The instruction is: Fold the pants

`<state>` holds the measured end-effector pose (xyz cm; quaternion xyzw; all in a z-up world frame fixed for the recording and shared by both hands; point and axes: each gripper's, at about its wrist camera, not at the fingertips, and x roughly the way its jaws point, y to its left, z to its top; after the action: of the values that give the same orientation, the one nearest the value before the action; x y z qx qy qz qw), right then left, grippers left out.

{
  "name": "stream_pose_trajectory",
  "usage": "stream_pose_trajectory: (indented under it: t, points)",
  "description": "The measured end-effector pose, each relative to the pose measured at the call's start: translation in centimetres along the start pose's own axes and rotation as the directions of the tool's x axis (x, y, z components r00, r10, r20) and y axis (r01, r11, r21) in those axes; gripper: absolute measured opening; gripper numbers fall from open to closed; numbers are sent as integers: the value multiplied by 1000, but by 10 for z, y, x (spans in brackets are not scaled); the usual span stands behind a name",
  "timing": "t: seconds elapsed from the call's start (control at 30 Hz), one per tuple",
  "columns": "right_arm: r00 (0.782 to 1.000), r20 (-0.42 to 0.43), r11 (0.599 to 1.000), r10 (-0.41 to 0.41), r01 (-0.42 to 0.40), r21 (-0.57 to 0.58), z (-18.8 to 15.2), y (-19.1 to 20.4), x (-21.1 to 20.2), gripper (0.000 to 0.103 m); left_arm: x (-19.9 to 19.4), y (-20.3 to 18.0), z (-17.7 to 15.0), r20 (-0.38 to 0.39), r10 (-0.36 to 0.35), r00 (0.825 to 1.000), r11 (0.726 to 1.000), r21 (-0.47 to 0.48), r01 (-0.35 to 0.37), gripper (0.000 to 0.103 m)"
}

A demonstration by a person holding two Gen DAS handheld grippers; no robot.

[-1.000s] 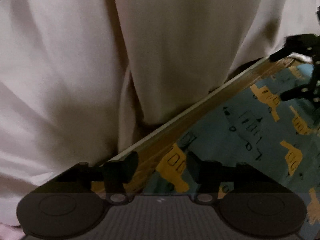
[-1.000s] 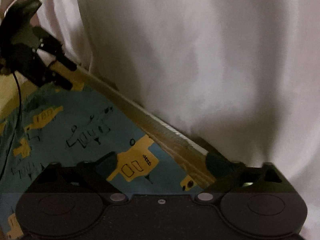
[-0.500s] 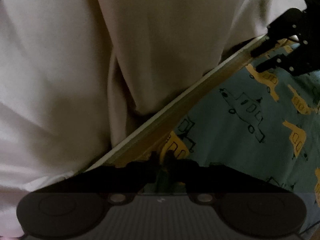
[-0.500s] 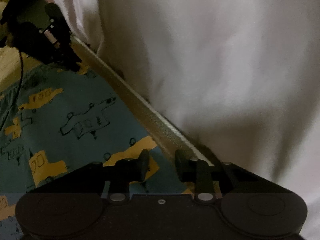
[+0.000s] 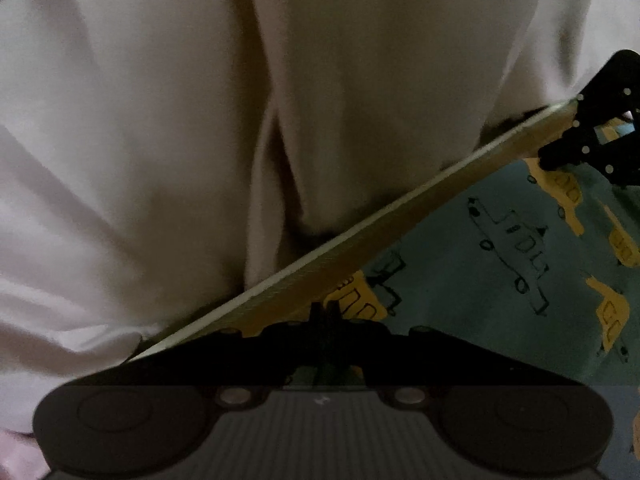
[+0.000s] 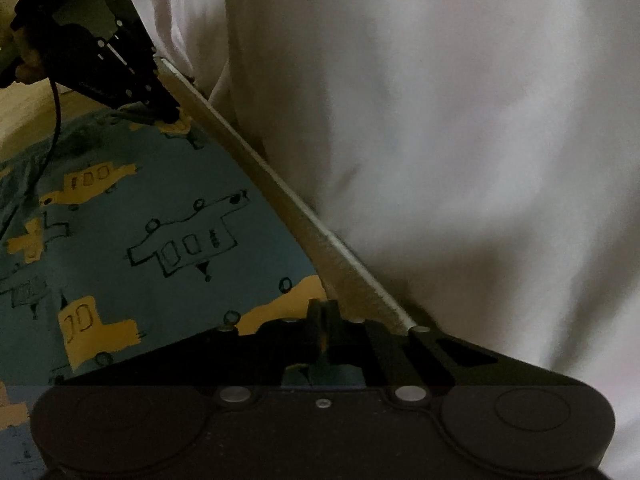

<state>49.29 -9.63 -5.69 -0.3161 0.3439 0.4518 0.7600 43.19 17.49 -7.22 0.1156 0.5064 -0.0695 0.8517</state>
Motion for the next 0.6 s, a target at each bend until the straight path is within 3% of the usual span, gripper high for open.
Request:
stream_pose_trajectory:
  t: [0.27,0.4,0.6]
  points:
    - [991,81,994,-109,111,-20,20,2,4,0,-1,13,2,41,97,994,993,-69,-94,0]
    - [996,50,997,-77,78,-12,23,-1,19,0,5,15,1,22,92,996,993,-79,-90,1]
    - [996,90,993,23,-33,117,26,-27,18,28,7,34,-1,23,40,999,996,-84,-38,13]
